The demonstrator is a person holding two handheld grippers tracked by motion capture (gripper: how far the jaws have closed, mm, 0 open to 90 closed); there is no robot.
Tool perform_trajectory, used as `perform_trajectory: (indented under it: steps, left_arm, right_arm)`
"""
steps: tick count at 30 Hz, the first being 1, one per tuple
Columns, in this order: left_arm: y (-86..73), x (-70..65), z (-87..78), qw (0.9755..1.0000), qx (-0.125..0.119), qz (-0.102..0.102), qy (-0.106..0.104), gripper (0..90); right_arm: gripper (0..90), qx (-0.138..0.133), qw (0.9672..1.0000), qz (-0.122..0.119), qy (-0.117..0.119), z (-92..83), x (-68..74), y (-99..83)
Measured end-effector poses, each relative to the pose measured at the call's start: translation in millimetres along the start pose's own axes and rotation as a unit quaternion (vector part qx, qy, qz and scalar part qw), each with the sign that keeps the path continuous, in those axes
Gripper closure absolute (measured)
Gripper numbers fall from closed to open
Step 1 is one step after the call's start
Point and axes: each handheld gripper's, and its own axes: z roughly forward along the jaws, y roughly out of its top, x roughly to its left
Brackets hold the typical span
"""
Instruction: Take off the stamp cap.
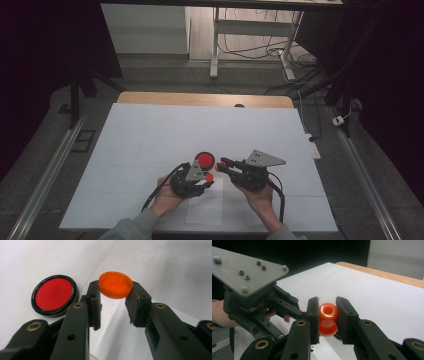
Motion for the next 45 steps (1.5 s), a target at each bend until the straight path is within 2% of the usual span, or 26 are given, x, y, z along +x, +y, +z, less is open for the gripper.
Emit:
perform_trajectory:
  steps: [17, 23, 45]
  left_arm:
    - [-5.0, 8.0, -9.3, 0.9999, -0.007, -0.011, 0.011, 65.9]
    - [-13.0, 13.9, -19.9, 0.9993, -0.015, -0.027, 0.021, 65.9]
    - [-37.8, 28.0, -51.8, 0.9970, -0.033, -0.058, 0.039, 65.8]
  right_arm:
    - [72.4, -0.001, 1.0000, 0.004, 0.001, -1.0, -3.4, -0.4]
    - [72.4, -0.001, 1.0000, 0.004, 0.000, -1.7, -4.5, -0.3]
    - [72.4, 0.001, 1.0000, 0.004, -0.006, -2.2, -5.8, -1.0]
